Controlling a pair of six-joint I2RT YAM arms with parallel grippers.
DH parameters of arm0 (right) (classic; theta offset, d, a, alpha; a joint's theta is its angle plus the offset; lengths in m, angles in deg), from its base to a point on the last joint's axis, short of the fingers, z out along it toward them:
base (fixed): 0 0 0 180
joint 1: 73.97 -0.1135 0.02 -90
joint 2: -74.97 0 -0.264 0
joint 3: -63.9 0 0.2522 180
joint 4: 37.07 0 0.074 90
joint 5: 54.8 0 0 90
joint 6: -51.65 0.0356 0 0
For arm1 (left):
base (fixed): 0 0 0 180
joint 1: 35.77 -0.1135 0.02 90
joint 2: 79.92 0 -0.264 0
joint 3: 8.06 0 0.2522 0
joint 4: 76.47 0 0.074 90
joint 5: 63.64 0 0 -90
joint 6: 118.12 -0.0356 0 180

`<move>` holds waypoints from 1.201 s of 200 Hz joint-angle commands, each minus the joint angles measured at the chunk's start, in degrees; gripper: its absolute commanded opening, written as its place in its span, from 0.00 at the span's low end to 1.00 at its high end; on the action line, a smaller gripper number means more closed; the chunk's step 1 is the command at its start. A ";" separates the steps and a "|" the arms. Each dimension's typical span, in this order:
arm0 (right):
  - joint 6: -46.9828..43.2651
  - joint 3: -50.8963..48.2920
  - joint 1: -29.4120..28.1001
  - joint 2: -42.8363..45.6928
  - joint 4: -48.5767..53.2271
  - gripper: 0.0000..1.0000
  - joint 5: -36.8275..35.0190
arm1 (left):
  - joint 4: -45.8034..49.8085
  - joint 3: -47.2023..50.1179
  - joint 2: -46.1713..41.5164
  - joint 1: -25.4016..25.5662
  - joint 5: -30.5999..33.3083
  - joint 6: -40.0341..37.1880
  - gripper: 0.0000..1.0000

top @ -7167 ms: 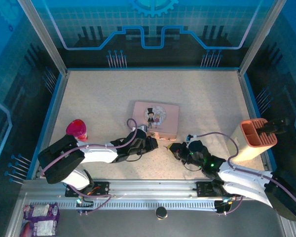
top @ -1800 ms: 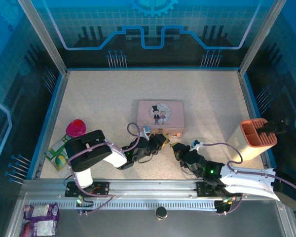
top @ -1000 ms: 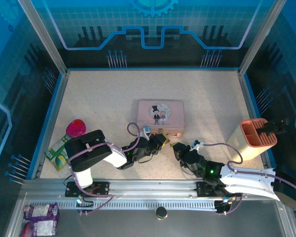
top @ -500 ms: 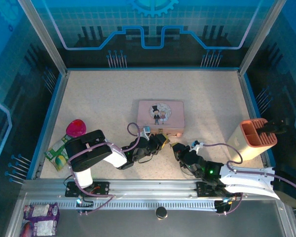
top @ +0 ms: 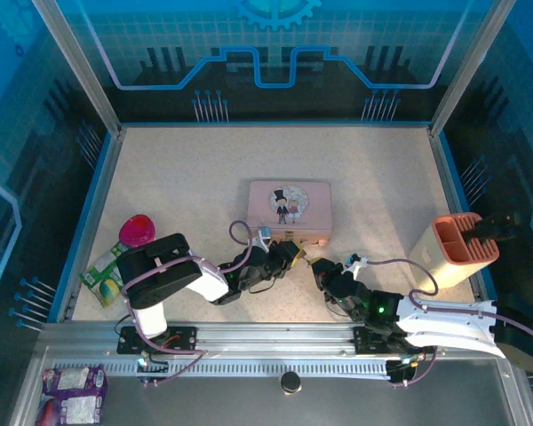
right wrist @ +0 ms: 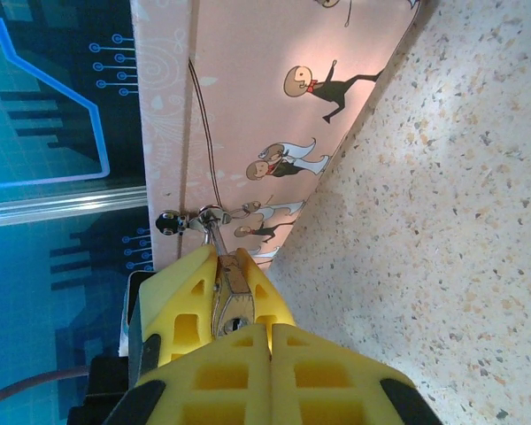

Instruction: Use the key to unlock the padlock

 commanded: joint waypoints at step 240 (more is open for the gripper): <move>-0.61 1.06 -0.91 1.03 -0.23 0.00 -4.88 | -6.48 -3.52 -1.30 1.65 -2.00 -1.04 0.00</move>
